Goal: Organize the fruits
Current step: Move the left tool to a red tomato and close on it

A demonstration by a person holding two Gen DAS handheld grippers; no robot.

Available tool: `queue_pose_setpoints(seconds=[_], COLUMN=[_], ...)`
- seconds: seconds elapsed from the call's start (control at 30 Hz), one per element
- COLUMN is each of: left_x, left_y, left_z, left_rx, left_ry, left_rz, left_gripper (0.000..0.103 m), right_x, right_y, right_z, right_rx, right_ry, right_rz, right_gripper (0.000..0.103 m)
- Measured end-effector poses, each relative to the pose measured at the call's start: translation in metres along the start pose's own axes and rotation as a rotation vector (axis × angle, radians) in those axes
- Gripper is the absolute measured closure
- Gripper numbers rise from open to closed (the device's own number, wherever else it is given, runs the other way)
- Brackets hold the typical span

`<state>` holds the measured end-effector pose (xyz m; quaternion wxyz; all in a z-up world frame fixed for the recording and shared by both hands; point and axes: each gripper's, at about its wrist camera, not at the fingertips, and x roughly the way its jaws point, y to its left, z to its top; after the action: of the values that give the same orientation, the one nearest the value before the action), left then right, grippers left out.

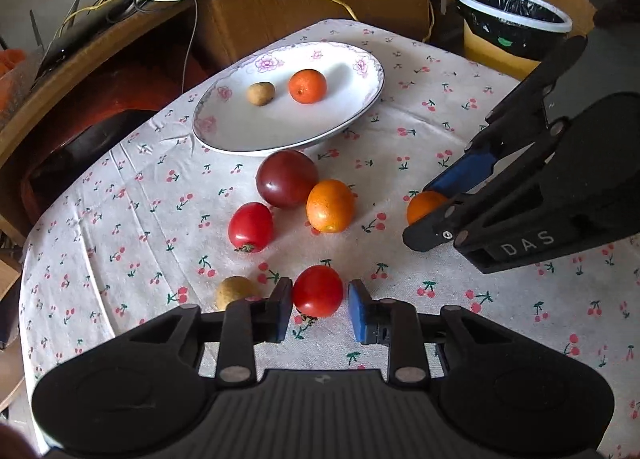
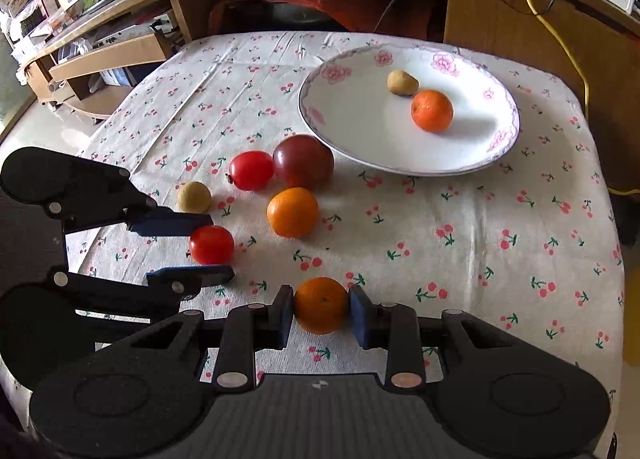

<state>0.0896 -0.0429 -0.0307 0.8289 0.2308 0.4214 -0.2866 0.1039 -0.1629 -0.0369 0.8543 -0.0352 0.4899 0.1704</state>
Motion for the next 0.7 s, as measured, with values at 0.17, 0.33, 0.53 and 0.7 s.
queue_pose_setpoints(seconds=[0.17, 0.33, 0.53, 0.7], left_x=[-0.0003, -0.0022, -0.0033, -0.0054], left_y=[0.0038, 0.0038, 0.004, -0.0005], left_z=[-0.0017, -0.001, 0.0002, 0.0036], left_rx=[-0.042, -0.06, -0.092, -0.088], left_ry=[-0.005, -0.001, -0.001, -0.015], left_rz=[-0.01, -0.005, -0.033, -0.042], left_gripper=[0.066, 0.068, 0.069, 0.069], right_x=[0.0004, -0.0018, -0.0042, -0.0075], right_y=[0.0006, 0.0003, 0.0022, 0.0028], right_z=[-0.0003, -0.0021, -0.005, -0.0039], right_rx=[-0.011, -0.022, -0.045, -0.047], right_ry=[0.003, 0.005, 0.001, -0.012], right_rz=[-0.003, -0.006, -0.007, -0.005], right_gripper=[0.075, 0.076, 0.078, 0.078])
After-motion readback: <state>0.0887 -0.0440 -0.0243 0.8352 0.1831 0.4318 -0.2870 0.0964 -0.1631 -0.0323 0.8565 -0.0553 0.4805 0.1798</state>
